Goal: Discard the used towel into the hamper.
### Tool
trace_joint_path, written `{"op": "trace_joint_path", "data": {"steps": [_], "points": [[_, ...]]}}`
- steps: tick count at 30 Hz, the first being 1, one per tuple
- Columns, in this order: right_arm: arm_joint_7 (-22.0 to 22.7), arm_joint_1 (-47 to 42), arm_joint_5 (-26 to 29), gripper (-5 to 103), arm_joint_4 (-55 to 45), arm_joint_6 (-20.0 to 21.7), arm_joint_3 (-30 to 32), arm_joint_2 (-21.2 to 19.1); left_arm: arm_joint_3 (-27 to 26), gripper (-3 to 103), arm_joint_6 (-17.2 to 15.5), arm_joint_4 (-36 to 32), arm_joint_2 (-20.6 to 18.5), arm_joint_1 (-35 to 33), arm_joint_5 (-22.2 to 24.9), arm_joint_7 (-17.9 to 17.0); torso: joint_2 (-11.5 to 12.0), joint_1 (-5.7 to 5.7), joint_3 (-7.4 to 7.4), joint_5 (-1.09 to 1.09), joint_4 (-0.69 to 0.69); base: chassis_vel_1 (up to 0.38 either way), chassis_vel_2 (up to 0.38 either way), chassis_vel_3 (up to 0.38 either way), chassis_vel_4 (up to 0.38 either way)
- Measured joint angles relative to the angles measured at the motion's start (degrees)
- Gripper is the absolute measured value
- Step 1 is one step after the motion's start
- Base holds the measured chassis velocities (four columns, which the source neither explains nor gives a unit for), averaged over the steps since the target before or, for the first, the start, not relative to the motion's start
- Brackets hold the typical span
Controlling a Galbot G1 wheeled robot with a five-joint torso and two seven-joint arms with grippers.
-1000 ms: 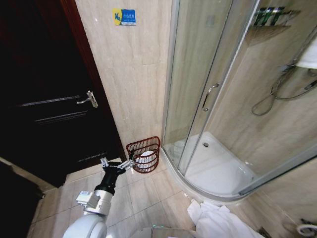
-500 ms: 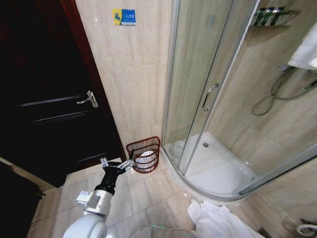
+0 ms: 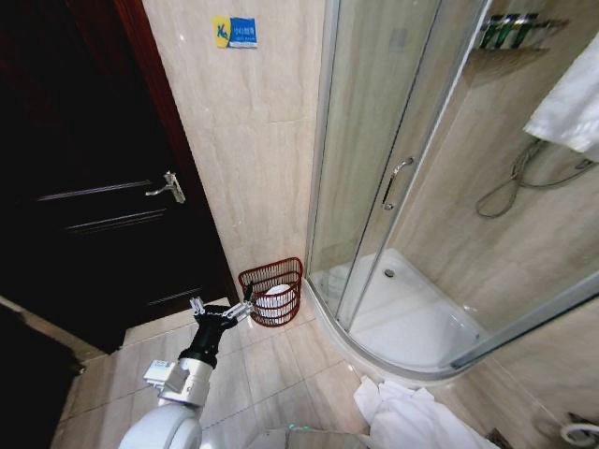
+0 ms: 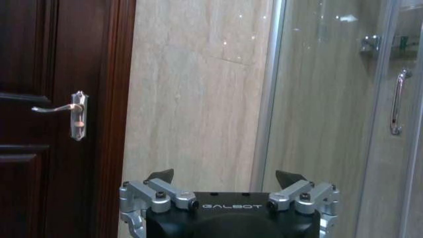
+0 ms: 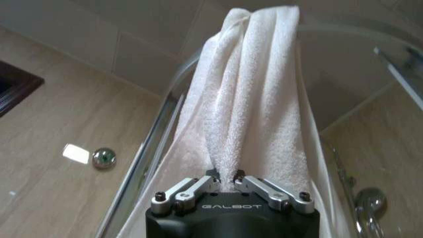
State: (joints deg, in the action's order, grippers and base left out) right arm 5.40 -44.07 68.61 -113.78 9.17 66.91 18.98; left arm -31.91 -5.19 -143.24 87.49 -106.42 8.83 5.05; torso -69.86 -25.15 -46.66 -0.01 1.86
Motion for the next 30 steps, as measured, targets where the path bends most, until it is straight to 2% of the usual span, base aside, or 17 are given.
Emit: {"op": "trace_joint_path", "data": {"steps": [2,5,10,16,18,19,21,22,26,27,29,30], "points": [[-0.08,-2.03,-0.17,7,-0.45,-0.14,1.59,0.44,0.0,100,0.0,0.0,-0.01,0.0,0.0,0.0,0.0,0.0,0.0,0.01,0.0,0.0,0.0,0.0,0.0],[-0.54,-10.22,-1.68,7,-2.5,-0.83,8.1,2.43,0.0,100,0.0,0.0,0.0,0.0,0.0,0.0,0.0,0.0,0.0,0.0,0.0,0.0,0.0,0.0,0.0],[-1.39,-16.9,-4.12,7,-4.85,-1.93,12.63,5.71,0.0,100,0.0,0.0,0.0,0.0,0.0,0.0,0.0,0.0,0.0,0.01,0.01,0.0,0.0,0.0,0.0],[-2.95,-27.03,-8.58,7,-8.16,-4.99,16.95,13.25,0.0,100,0.0,0.0,-0.01,-0.01,0.0,0.0,0.0,0.0,0.0,-0.02,0.0,0.0,0.0,0.0,0.0],[-3.13,-30.2,-9.35,7,-9.35,-5.71,17.66,16.48,0.0,100,0.0,0.0,-0.01,0.0,0.0,0.0,0.0,0.0,0.0,0.05,0.0,0.0,0.0,0.0,0.0],[-3.13,-30.2,-9.35,7,-9.35,-5.71,17.66,16.48,0.0,100,0.0,0.0,-0.01,0.0,0.0,0.0,0.0,0.0,0.0,0.05,0.0,0.0,0.0,0.0,0.0],[-3.38,-32.74,-10.97,7,-10.62,-6.91,17.83,20.23,0.0,100,0.0,0.0,-0.01,0.0,0.0,0.0,0.0,0.0,-0.01,0.0,0.0,0.0,0.0,0.0,0.0],[-3.38,-32.74,-10.97,7,-10.62,-6.91,17.83,20.23,0.0,100,0.0,0.0,-0.01,0.0,0.0,0.0,0.0,0.0,-0.01,0.0,0.0,0.0,0.0,0.0,0.0],[-4.82,-35.88,-15.6,7,-12.7,-10.34,15.19,27.32,0.0,100,0.0,0.0,0.0,0.0,0.0,0.0,0.0,0.0,0.0,0.0,0.0,0.0,0.0,0.0,0.0],[-4.82,-35.88,-15.6,7,-12.7,-10.34,15.19,27.32,0.0,100,0.0,0.0,0.0,0.0,0.0,0.0,0.0,0.0,0.0,0.0,0.0,0.0,0.0,0.0,0.0],[-5.46,-37.54,-17.5,7,-14.24,-11.22,13.31,31.3,0.0,100,0.0,-0.01,-0.01,0.0,0.0,0.0,0.0,0.0,-0.01,0.06,0.0,0.0,0.0,0.0,0.0],[-5.46,-37.54,-17.5,7,-14.24,-11.22,13.31,31.3,0.0,100,0.0,-0.01,-0.01,0.0,0.0,0.0,0.0,0.0,-0.01,0.06,0.0,0.0,0.0,0.0,0.0]]}}
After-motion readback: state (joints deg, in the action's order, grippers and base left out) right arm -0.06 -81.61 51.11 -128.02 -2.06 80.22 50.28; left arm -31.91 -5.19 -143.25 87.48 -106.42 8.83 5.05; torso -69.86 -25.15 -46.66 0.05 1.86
